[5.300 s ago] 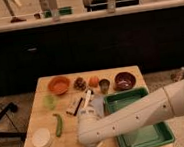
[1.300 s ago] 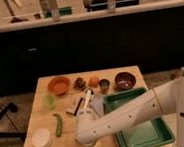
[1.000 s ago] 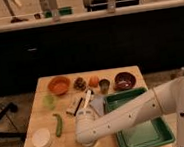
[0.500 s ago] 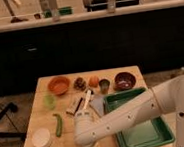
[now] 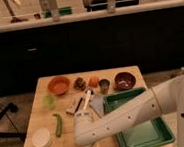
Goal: Place sponge in red bowl
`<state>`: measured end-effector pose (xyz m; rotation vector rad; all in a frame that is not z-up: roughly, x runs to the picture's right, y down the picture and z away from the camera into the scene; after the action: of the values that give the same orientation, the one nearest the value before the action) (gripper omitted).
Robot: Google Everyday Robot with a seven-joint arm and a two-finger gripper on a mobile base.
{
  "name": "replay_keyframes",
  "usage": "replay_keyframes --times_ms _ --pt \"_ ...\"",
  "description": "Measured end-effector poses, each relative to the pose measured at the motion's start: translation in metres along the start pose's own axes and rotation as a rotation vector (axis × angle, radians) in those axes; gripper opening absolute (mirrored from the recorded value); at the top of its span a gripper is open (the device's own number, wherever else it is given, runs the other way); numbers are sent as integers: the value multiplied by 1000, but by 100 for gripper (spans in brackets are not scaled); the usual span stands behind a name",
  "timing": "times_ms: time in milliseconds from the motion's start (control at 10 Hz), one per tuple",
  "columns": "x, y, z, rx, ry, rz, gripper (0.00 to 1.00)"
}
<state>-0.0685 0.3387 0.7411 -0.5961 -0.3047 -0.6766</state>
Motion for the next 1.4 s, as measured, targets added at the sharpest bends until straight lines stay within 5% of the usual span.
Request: replay_keyframes --times_ms 1400 --pt "5 -4 -26 55 4 0 0"
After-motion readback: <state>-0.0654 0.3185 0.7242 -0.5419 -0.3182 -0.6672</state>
